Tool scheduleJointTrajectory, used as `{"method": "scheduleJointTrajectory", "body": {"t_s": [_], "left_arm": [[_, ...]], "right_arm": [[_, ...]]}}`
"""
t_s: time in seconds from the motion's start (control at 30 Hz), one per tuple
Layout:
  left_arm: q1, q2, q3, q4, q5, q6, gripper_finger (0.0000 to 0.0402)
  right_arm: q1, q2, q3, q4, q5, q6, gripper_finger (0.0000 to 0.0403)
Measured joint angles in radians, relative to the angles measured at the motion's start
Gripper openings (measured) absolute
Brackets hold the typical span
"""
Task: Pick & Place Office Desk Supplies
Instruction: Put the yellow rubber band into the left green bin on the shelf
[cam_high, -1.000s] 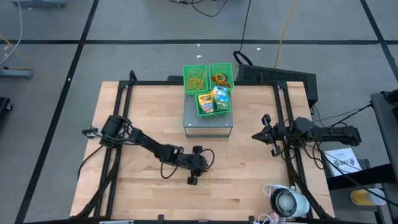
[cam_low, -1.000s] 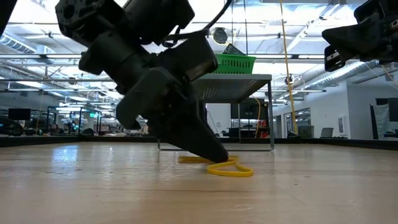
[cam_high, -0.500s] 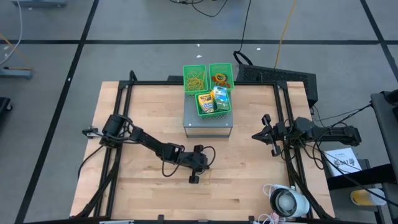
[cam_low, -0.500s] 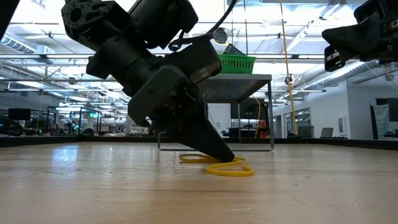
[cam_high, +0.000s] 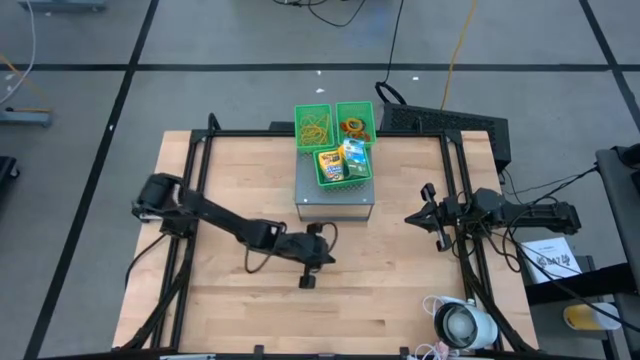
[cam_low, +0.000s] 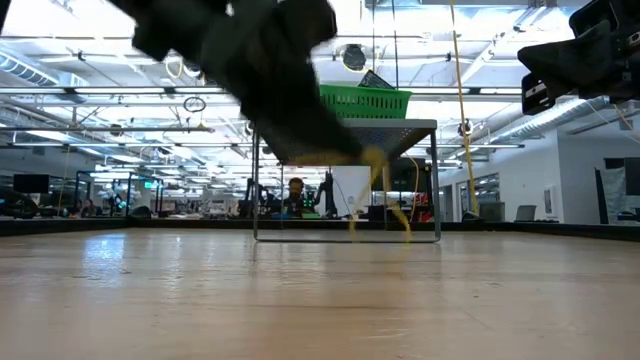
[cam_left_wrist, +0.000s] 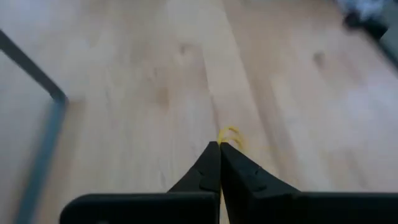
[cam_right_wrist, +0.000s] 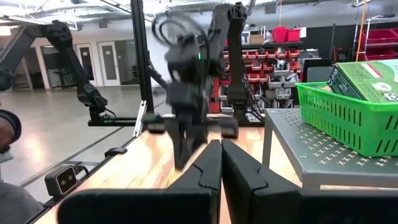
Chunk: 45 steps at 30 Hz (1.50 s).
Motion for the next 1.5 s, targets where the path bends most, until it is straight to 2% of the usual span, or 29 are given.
{"method": "scheduleJointTrajectory", "body": {"t_s": [0.3, 0.47, 0.7, 1.07, 1.3, 1.5], "left_arm": [[-0.025, -0.276, 0.001, -0.045, -0.102, 0.092, 0.0002], [-0.029, -0.437, 0.002, -0.023, -0.158, 0.197, 0.0001], [0.039, -0.566, 0.002, 0.001, -0.274, 0.356, 0.0001], [0.353, -0.569, 0.003, 0.005, -0.277, 0.348, 0.0001], [0.570, -0.531, 0.003, 0.069, -0.141, 0.284, 0.0002], [0.681, -0.442, 0.003, 0.156, -0.106, 0.228, 0.0004]], "right_arm": [[0.000, 0.000, 0.000, 0.000, 0.000, 0.000, 0.0000], [0.000, 0.000, 0.000, 0.002, 0.000, 0.000, 0.0000], [0.000, 0.000, 0.000, 0.000, 0.000, 0.000, 0.0000], [0.000, 0.000, 0.000, 0.000, 0.000, 0.000, 0.0000], [0.000, 0.000, 0.000, 0.000, 0.000, 0.000, 0.0000], [0.000, 0.000, 0.000, 0.000, 0.000, 0.000, 0.0000]]}}
